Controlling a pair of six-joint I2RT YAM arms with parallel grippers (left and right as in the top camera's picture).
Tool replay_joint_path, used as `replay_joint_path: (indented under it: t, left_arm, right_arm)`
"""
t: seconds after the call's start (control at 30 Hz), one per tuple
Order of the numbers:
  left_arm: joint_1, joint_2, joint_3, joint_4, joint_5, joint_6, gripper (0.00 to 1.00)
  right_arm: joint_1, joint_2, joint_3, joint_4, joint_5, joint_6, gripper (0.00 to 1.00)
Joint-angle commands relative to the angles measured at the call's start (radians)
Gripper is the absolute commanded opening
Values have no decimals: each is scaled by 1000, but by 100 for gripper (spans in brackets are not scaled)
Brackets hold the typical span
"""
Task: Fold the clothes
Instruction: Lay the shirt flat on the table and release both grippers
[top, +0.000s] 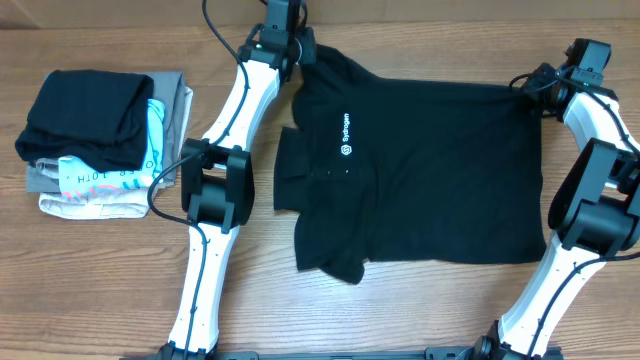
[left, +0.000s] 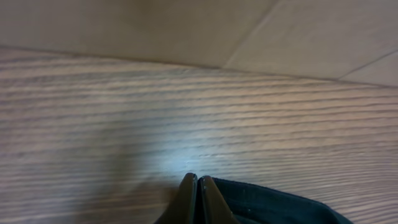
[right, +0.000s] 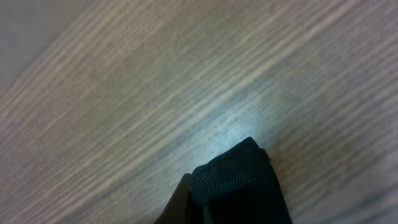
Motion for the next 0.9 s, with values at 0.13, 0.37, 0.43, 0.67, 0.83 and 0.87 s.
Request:
replay_joint_path:
  t: [0.13, 0.37, 0.43, 0.67, 0.83, 0.87]
  left_arm:
    - [-15, -2, -13, 86, -4, -13, 28]
    - [-6, -32, 42, 64, 11, 137, 71]
    - [1, -63, 79, -7, 12, 136, 74]
    - [20, -248, 117, -333, -15, 127, 75]
    - [35, -393, 117, -584, 4, 84, 70]
    - [35, -417, 117, -631, 5, 79, 68]
  right_arm:
    - [-3, 29, -1, 96, 18, -9, 35]
    - [-3, 19, 34, 150, 17, -111, 79]
    - [-3, -3, 69, 93, 17, -157, 87]
    - [-16, -154, 190, -277, 18, -51, 96]
    - [-36, -290, 203, -544, 18, 56, 97]
    - [-37, -313, 203, -589, 18, 57, 97]
